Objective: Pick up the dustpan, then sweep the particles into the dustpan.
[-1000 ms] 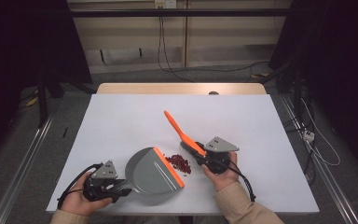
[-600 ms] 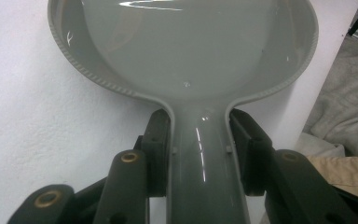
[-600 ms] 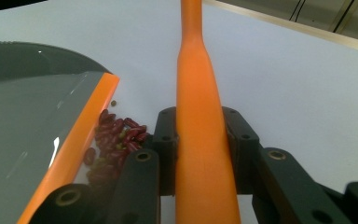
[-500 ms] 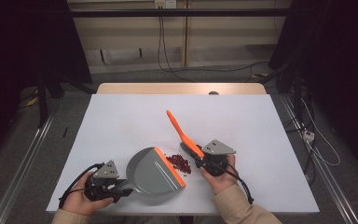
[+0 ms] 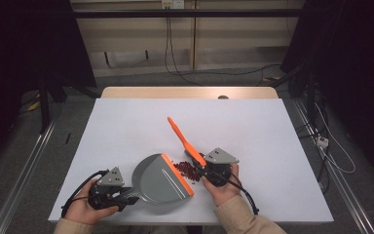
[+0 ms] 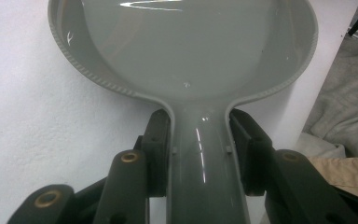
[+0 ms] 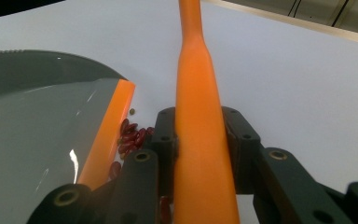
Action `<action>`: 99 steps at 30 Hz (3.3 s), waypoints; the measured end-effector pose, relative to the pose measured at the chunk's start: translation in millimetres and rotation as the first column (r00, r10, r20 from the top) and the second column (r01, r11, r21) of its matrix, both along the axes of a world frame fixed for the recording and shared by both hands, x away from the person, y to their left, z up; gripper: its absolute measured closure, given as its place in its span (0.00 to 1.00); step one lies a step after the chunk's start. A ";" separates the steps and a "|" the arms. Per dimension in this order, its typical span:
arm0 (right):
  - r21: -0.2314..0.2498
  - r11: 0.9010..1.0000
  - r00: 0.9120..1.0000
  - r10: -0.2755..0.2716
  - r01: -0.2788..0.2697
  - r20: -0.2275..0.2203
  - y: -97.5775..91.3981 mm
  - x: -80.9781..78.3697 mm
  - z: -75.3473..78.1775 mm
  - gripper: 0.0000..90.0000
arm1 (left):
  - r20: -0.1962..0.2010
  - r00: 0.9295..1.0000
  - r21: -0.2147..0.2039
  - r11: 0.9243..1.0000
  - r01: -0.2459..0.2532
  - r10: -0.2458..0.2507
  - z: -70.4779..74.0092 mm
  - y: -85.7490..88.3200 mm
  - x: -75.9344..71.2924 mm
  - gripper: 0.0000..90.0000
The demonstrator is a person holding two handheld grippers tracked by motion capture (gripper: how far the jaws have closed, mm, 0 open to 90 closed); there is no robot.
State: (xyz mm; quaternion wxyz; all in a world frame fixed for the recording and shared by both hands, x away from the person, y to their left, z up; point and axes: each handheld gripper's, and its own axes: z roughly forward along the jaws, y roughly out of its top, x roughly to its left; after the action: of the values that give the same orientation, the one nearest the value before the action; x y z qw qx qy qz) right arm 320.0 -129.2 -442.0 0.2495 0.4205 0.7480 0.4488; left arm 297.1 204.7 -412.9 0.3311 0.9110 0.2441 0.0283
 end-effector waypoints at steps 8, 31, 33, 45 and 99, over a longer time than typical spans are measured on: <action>0.002 1.000 1.000 -0.005 0.005 0.008 1.7 0.0 -0.7 0.78 | -0.003 1.000 0.000 1.000 0.000 0.000 -0.3 -0.1 0.4 0.70; 0.022 0.999 0.998 -0.024 0.025 -0.051 18.6 -6.1 0.3 0.77 | -0.011 1.000 0.000 1.000 0.003 -0.003 -0.1 -5.3 2.7 0.70; 0.038 0.999 0.998 -0.031 0.034 -0.061 20.7 -6.5 0.0 0.76 | -0.012 1.000 0.005 1.000 0.008 -0.008 -0.7 -6.3 2.8 0.70; 0.111 0.993 0.996 -0.032 0.041 -0.081 28.0 -12.1 -1.4 0.76 | -0.015 1.000 0.009 1.000 0.024 -0.023 -2.1 -15.9 3.6 0.70; 0.201 0.978 0.998 0.056 -0.051 -0.018 26.1 -2.1 29.1 0.78 | -0.033 0.999 0.014 1.000 0.003 -0.002 -12.3 -17.3 3.9 0.70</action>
State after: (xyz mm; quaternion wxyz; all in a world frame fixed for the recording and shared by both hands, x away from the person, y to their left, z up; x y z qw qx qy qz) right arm 317.9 -103.1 -412.9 0.1848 0.4285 0.7129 0.5234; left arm 301.0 187.4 -425.2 0.3208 0.9139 0.2482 0.0142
